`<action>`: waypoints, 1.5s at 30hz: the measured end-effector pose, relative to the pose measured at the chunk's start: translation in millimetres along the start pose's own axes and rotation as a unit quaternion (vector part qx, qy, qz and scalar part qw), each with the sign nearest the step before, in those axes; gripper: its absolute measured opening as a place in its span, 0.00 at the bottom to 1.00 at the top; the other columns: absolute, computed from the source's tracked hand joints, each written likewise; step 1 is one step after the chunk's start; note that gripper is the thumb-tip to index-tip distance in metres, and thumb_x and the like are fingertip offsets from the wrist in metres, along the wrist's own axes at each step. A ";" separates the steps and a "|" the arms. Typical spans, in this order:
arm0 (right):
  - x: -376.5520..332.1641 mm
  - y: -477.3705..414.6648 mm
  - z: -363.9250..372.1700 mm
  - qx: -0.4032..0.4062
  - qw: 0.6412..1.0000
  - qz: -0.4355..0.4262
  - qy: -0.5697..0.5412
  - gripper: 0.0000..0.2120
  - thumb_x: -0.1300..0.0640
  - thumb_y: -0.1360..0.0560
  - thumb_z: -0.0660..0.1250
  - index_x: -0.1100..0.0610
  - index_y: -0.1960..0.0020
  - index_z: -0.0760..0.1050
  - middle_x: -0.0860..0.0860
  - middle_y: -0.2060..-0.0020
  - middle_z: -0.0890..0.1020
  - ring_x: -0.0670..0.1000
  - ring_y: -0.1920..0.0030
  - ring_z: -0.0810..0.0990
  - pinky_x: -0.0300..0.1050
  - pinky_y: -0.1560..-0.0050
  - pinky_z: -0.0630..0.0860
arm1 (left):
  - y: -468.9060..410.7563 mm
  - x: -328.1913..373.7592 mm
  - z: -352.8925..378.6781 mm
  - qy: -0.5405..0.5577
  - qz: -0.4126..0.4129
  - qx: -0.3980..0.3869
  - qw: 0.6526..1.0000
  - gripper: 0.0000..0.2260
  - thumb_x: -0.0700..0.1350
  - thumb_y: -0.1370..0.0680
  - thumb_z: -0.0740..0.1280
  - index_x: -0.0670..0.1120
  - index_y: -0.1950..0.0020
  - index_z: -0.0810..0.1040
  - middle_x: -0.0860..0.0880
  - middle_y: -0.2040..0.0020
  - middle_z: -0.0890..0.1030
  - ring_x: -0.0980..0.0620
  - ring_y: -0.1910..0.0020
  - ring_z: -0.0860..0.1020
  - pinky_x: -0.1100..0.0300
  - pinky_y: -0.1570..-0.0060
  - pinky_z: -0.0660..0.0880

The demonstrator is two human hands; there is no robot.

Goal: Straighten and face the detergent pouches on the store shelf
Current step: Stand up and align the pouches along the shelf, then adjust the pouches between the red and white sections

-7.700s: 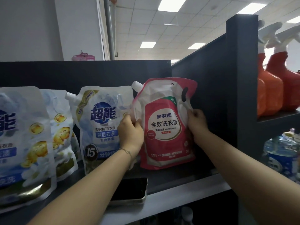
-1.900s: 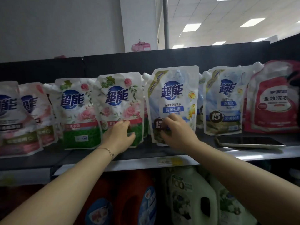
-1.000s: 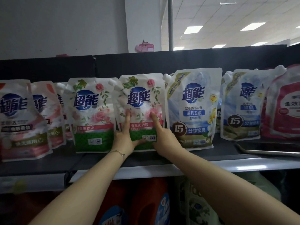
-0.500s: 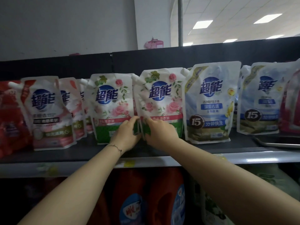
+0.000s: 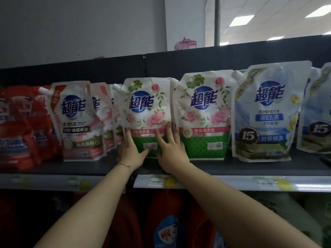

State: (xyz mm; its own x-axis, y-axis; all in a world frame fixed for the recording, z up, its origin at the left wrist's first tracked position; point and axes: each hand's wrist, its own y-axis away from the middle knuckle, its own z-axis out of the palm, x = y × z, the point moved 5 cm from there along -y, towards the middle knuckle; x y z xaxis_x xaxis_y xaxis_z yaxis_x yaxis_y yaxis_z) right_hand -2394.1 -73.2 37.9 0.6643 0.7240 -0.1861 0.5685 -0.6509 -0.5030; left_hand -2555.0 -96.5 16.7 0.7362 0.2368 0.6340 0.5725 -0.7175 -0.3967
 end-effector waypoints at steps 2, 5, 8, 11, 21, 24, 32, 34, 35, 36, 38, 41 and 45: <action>-2.2 -2.1 3.0 0.015 0.998 -0.046 0.026 0.34 0.52 0.19 0.57 0.47 0.21 0.40 0.48 0.24 0.33 0.55 0.25 0.30 0.56 0.25 0.42 | -0.2 1.4 2.3 0.007 0.008 -0.009 1.000 0.49 0.59 0.27 0.70 0.57 0.25 0.32 0.41 0.26 0.63 0.38 0.31 0.66 0.42 0.36 0.69; -3.7 -4.4 9.0 -0.006 0.997 -0.070 0.037 0.34 0.52 0.19 0.55 0.50 0.21 0.37 0.46 0.23 0.36 0.51 0.25 0.30 0.53 0.25 0.42 | 0.6 2.7 3.4 -0.013 0.026 -0.003 1.000 0.48 0.59 0.26 0.68 0.56 0.25 0.31 0.39 0.29 0.66 0.36 0.37 0.72 0.44 0.41 0.73; -4.0 -3.2 10.3 -0.004 0.997 -0.060 0.039 0.36 0.51 0.20 0.57 0.52 0.21 0.36 0.48 0.23 0.35 0.51 0.25 0.30 0.51 0.25 0.41 | 1.7 3.2 4.2 -0.021 0.053 0.010 0.998 0.47 0.58 0.26 0.68 0.58 0.25 0.32 0.38 0.29 0.67 0.36 0.37 0.72 0.44 0.41 0.74; -4.3 -0.9 8.7 0.006 0.999 -0.047 0.023 0.37 0.51 0.20 0.58 0.53 0.21 0.37 0.49 0.23 0.36 0.51 0.24 0.32 0.50 0.25 0.41 | 2.3 5.1 5.4 -0.030 0.086 0.011 0.996 0.47 0.61 0.27 0.68 0.61 0.27 0.30 0.37 0.29 0.67 0.36 0.36 0.71 0.43 0.39 0.73; -7.1 6.7 -0.3 0.055 0.998 -0.036 0.014 0.33 0.53 0.21 0.58 0.57 0.21 0.46 0.52 0.21 0.46 0.56 0.22 0.41 0.55 0.25 0.52 | 9.3 12.0 8.2 -0.033 0.098 0.011 0.995 0.47 0.62 0.27 0.67 0.59 0.26 0.32 0.36 0.31 0.68 0.35 0.34 0.68 0.41 0.38 0.70; -10.4 10.4 -7.3 0.066 0.997 -0.040 0.031 0.31 0.54 0.21 0.59 0.58 0.22 0.52 0.54 0.22 0.53 0.58 0.23 0.48 0.57 0.28 0.59 | 14.0 13.5 3.6 -0.019 0.087 0.017 0.996 0.45 0.63 0.29 0.68 0.62 0.27 0.35 0.38 0.34 0.71 0.37 0.37 0.70 0.41 0.41 0.73; -34.7 9.7 -28.5 0.005 0.986 -0.084 0.143 0.23 0.49 0.23 0.61 0.57 0.32 0.65 0.56 0.34 0.69 0.60 0.34 0.66 0.56 0.35 0.64 | 27.9 21.7 -46.9 -0.023 0.100 0.022 0.994 0.19 0.54 0.23 0.67 0.51 0.34 0.71 0.46 0.39 0.72 0.48 0.47 0.73 0.53 0.47 0.74; -50.8 10.7 -33.8 0.002 0.987 -0.105 0.121 0.20 0.50 0.23 0.61 0.57 0.34 0.67 0.55 0.38 0.72 0.59 0.36 0.70 0.55 0.38 0.66 | 35.0 19.8 -57.2 -0.051 0.120 0.012 0.991 0.15 0.51 0.23 0.68 0.50 0.38 0.73 0.47 0.41 0.73 0.48 0.47 0.74 0.52 0.47 0.75; -59.7 11.4 -35.3 0.001 0.987 -0.118 0.109 0.19 0.50 0.23 0.60 0.57 0.35 0.68 0.55 0.38 0.74 0.59 0.38 0.71 0.54 0.40 0.67 | 39.0 18.1 -61.6 -0.068 0.130 0.008 0.989 0.14 0.51 0.24 0.68 0.51 0.40 0.74 0.48 0.42 0.73 0.47 0.48 0.75 0.51 0.47 0.76; -68.5 12.1 -35.9 -0.001 0.987 -0.130 0.096 0.18 0.50 0.23 0.60 0.57 0.36 0.69 0.55 0.40 0.75 0.59 0.40 0.73 0.52 0.44 0.68 | 43.5 15.9 -66.4 -0.089 0.135 0.004 0.987 0.12 0.50 0.24 0.68 0.51 0.42 0.75 0.48 0.44 0.73 0.47 0.48 0.76 0.50 0.48 0.76; -83.9 13.5 -35.0 -0.010 0.986 -0.147 0.078 0.14 0.50 0.23 0.60 0.57 0.42 0.72 0.55 0.45 0.78 0.58 0.46 0.77 0.47 0.54 0.68 | 52.1 9.9 -77.3 -0.122 0.137 0.004 0.983 0.11 0.50 0.24 0.68 0.51 0.44 0.75 0.49 0.45 0.73 0.46 0.48 0.75 0.49 0.49 0.76; -102.9 10.3 -32.1 -0.037 0.986 -0.152 0.049 0.11 0.50 0.23 0.60 0.56 0.45 0.72 0.54 0.50 0.79 0.58 0.51 0.78 0.45 0.59 0.67 | 58.3 -7.3 -96.9 -0.159 0.112 0.017 0.981 0.12 0.51 0.24 0.67 0.51 0.42 0.73 0.48 0.43 0.73 0.45 0.45 0.75 0.48 0.48 0.75; -120.6 -9.0 -17.7 -0.073 0.991 -0.111 -0.006 0.12 0.48 0.23 0.61 0.55 0.44 0.70 0.53 0.50 0.76 0.57 0.48 0.77 0.47 0.57 0.69 | 57.2 -42.1 -126.7 -0.190 0.077 0.052 0.977 0.14 0.51 0.24 0.65 0.52 0.39 0.72 0.50 0.37 0.72 0.46 0.41 0.74 0.49 0.46 0.74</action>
State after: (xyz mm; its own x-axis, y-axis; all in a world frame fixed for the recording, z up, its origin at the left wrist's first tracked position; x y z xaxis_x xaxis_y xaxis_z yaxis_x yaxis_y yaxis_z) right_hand -2470.7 -158.7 79.8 0.5094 0.8552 -0.0956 0.7645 -0.5008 -0.4058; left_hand -2599.0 -230.5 51.4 0.8864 0.3708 0.2771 0.4628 -0.6986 -0.5457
